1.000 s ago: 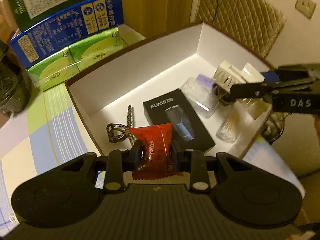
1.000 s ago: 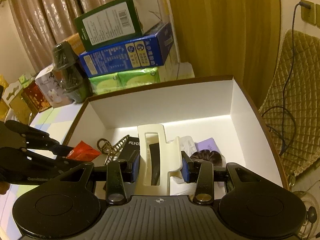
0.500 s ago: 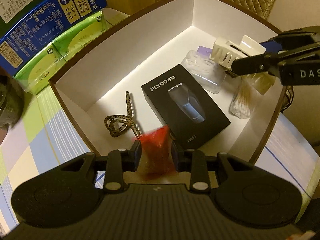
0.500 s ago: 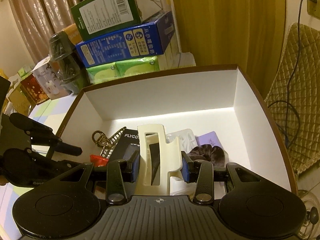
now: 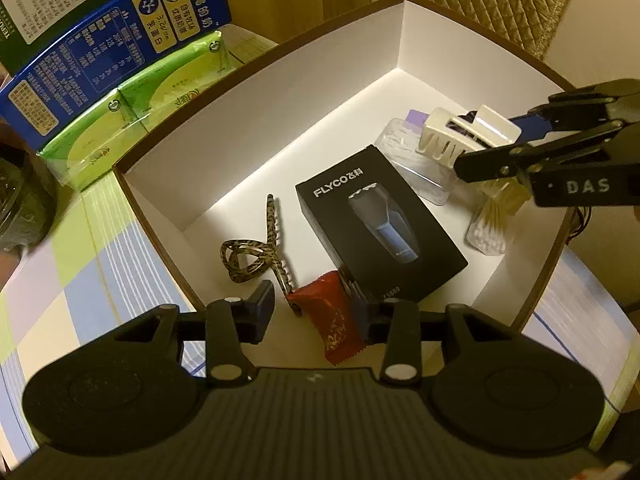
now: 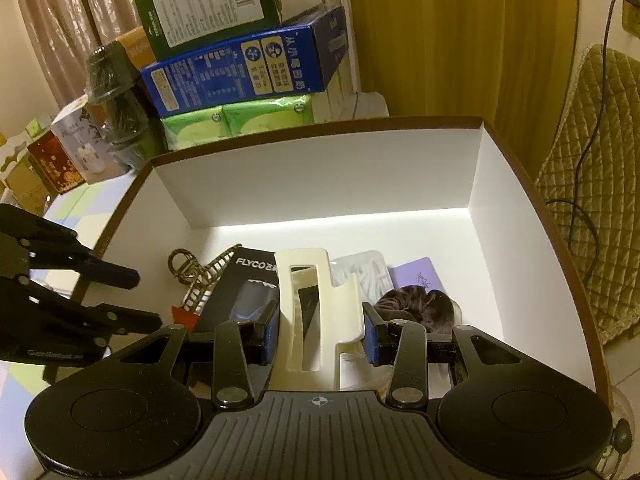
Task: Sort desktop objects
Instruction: 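Open both tools to drop the red packet and hair clip in the box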
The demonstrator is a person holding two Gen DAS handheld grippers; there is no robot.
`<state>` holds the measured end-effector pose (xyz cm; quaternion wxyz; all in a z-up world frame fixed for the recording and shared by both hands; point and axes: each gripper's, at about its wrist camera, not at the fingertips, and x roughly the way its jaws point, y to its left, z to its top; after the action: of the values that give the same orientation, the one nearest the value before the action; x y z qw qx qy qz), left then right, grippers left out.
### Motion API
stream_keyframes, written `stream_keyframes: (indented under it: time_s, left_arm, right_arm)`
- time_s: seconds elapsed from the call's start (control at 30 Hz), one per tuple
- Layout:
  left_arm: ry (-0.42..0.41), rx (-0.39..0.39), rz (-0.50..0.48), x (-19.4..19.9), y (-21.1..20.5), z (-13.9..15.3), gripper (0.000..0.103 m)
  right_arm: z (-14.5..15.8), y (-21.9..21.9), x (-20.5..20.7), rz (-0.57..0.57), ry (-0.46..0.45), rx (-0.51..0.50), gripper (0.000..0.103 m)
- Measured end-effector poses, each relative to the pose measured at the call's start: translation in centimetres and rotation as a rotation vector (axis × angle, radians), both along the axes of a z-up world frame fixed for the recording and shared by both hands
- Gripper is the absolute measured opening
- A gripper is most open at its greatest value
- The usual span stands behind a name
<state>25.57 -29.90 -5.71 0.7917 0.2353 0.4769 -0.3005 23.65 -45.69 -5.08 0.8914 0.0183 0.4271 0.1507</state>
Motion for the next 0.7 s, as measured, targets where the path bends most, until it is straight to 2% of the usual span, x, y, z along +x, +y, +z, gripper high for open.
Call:
stream_keyframes:
  time_s: [0.1,0.2,0.27,0.37,0.43,0.53,0.63,0.7]
  left_arm:
    - [-0.006,-0.004,0.002,-0.1,0.0,0.1,0.044]
    - [-0.016,-0.005,0.007,-0.1,0.0,0.3,0.048]
    - [-0.019,-0.007,0.011,-0.1,0.1,0.5,0.050]
    - [-0.025,-0.016,0.012,-0.3,0.4,0.9,0.053]
    - [-0.030,-0.018,0.014,-0.5,0.5,1.2,0.060]
    - [-0.048,-0.026,0.014,-0.9,0.6,1.8,0.065]
    - [-0.059,-0.033,0.024,-1.3,0.8,2.5,0.067]
    - [-0.071,-0.044,0.032,-1.7,1.1,3.1,0.072]
  right_arm:
    - [-0.3,-0.1,0.2,-0.007,-0.011,0.011,0.042]
    - [-0.1,-0.5,0.0,-0.020,-0.014,0.016,0.060]
    - [0.4,-0.7,-0.4,-0.008,-0.025,0.020,0.064]
    - [1.3,-0.6,-1.1,0.029,-0.035,0.015,0.082]
    - [1.9,-0.4,-1.7,0.054,-0.054,0.007,0.094]
    - [2.5,-0.4,-2.3,0.073,-0.063,0.001,0.100]
    - [2.9,-0.5,-2.8,0.072,-0.065,-0.006,0.101]
    - [3.2,-0.4,-3.1,0.074,-0.068,-0.009,0.101]
